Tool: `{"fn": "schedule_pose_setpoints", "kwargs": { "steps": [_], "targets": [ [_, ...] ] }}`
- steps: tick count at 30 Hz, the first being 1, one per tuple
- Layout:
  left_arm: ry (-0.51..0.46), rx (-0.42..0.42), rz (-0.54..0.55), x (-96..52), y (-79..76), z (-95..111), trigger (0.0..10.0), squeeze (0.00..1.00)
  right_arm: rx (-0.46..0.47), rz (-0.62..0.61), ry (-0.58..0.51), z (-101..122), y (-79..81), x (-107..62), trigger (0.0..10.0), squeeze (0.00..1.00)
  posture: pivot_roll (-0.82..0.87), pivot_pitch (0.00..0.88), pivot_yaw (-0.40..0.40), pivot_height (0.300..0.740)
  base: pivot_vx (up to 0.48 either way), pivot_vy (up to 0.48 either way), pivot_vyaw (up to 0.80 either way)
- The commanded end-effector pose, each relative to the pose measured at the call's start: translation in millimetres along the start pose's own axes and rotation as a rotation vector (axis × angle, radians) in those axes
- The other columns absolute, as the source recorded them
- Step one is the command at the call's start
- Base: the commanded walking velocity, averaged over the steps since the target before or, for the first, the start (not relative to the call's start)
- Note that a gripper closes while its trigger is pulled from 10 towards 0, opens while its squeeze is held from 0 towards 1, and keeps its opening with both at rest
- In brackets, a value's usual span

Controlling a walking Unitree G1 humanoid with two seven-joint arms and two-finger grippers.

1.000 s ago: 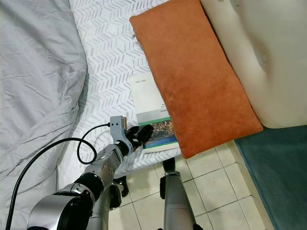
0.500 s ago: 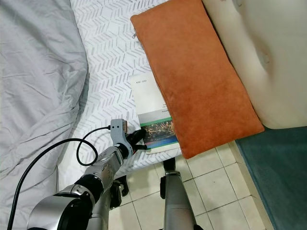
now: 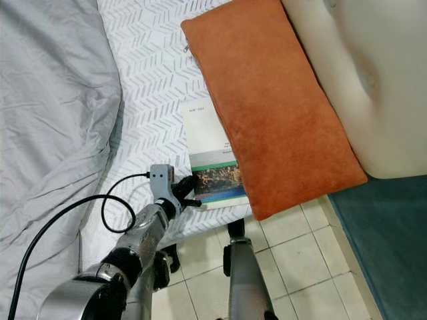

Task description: Clean up the room

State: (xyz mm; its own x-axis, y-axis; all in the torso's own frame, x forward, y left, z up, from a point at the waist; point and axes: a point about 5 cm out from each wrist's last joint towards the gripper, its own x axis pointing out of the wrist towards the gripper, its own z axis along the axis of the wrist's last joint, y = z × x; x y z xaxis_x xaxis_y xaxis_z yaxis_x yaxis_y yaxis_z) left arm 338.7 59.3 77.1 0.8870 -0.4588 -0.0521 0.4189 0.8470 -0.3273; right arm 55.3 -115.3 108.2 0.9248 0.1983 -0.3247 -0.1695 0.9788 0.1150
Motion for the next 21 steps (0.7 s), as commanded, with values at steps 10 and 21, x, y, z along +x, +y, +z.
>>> {"fn": "schedule_pose_setpoints", "kwargs": {
  "steps": [10,21],
  "targets": [
    [0.118,-0.029,0.112,-101.4,35.6,-55,0.0,0.00,-0.012,0.042,0.050,-17,-8.0,15.1,10.0,0.00,-0.27,0.639,0.089,0.740,0.000,0.000,0.00],
    [0.075,0.082,0.322,-111.6,39.2,-35,10.0,0.00,-0.051,0.086,0.037,-14,-17.2,26.0,10.0,0.00,-0.26,0.633,0.048,0.740,0.000,0.000,0.00]
  ]
}}
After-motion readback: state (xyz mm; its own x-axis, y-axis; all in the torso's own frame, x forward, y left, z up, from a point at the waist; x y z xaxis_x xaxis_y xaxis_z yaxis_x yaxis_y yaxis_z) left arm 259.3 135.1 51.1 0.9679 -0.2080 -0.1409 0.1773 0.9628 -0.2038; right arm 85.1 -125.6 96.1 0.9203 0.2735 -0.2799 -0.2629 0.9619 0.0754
